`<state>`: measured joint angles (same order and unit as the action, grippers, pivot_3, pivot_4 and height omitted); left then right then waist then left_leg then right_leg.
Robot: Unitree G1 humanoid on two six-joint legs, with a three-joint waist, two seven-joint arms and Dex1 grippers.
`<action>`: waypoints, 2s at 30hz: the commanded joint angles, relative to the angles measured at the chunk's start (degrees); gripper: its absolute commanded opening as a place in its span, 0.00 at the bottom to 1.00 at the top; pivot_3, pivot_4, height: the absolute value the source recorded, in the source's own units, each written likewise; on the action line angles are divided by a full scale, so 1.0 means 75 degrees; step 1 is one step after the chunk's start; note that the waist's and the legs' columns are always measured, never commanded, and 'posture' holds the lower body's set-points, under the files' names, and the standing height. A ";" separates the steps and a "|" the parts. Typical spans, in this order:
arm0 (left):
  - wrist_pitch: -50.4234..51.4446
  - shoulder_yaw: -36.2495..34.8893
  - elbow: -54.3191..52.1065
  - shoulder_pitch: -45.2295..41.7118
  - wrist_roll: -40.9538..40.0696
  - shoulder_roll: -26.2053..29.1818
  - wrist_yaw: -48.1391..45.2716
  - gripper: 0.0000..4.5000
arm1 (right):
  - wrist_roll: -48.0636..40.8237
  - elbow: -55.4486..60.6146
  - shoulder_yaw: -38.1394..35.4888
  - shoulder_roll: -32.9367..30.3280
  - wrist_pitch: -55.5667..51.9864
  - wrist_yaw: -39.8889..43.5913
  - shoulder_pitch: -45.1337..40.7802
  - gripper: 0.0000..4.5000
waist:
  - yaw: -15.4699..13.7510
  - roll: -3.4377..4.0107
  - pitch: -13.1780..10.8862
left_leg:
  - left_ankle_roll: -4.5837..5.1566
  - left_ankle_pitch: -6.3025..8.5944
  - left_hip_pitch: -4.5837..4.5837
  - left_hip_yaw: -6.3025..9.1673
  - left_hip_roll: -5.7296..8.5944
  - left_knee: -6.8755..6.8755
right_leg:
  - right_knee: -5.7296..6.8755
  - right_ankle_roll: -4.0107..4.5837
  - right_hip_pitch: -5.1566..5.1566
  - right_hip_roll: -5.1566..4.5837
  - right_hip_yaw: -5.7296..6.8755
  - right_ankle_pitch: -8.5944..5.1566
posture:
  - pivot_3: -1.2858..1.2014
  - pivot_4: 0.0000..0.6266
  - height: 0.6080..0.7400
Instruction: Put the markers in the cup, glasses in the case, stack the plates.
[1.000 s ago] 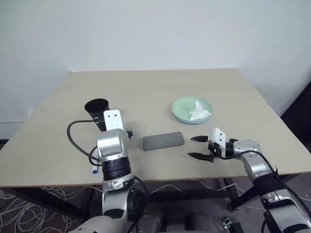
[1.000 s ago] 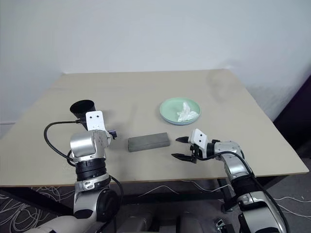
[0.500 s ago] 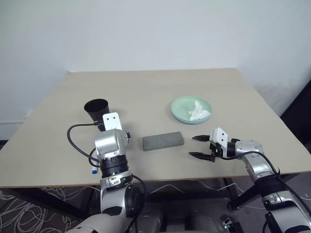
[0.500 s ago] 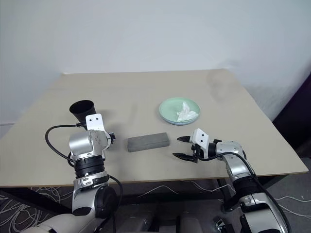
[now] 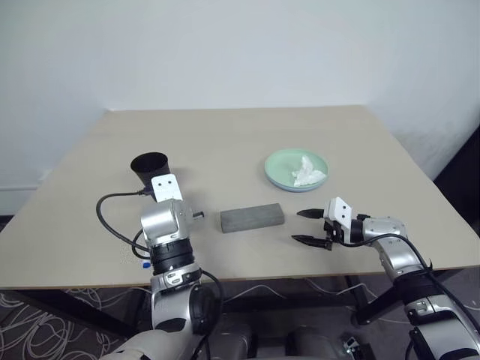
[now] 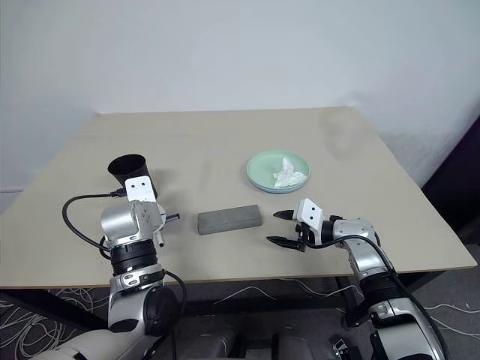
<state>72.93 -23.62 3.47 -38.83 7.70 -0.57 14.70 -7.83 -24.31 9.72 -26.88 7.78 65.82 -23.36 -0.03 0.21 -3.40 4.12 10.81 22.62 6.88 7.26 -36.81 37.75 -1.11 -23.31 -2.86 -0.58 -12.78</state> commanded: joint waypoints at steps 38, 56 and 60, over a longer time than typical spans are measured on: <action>-1.0275 0.1727 0.3572 -0.0582 -0.0931 0.2827 -0.2031 0.53 | -0.0120 0.0300 -0.0192 -0.0202 0.0006 -0.0126 -0.0025 0.79 | -0.0220 -0.0003 0.0004 | 0.0002 -0.0001 0.0001 -0.0012 0.0004 0.0020 | -0.0011 0.0006 -0.0017 -0.0001 -0.0010 0.0002 | 0.52 0.00 0.97; -0.0765 0.1500 -0.1427 0.0696 -0.2766 0.2505 -0.2468 0.53 | -0.0052 -0.0051 -0.0077 -0.0106 0.0138 -0.0039 -0.0269 0.79 | -0.0007 -0.0004 -0.0001 | 0.0002 0.0000 -0.0009 0.0002 -0.0005 0.0027 | 0.0003 0.0008 -0.0015 0.0013 -0.0014 0.0000 | 0.52 0.00 0.97; 0.0039 0.1231 -0.1523 0.0586 -0.2236 0.2038 -0.1470 0.61 | -0.0041 -0.0088 -0.0051 -0.0078 0.0168 -0.0034 -0.0259 0.79 | -0.0046 -0.0004 0.0000 | 0.0002 -0.0001 -0.0006 0.0003 -0.0002 0.0020 | -0.0005 0.0007 -0.0010 0.0007 -0.0011 0.0001 | 0.52 0.00 0.97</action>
<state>71.52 -13.48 -5.75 -32.39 -11.39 15.16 0.07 -7.79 -25.57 9.95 -27.50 7.84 65.24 -23.97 -0.37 0.18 -3.40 4.13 10.80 22.57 6.90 7.27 -36.67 37.70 -1.06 -23.37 -2.82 -0.68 -12.78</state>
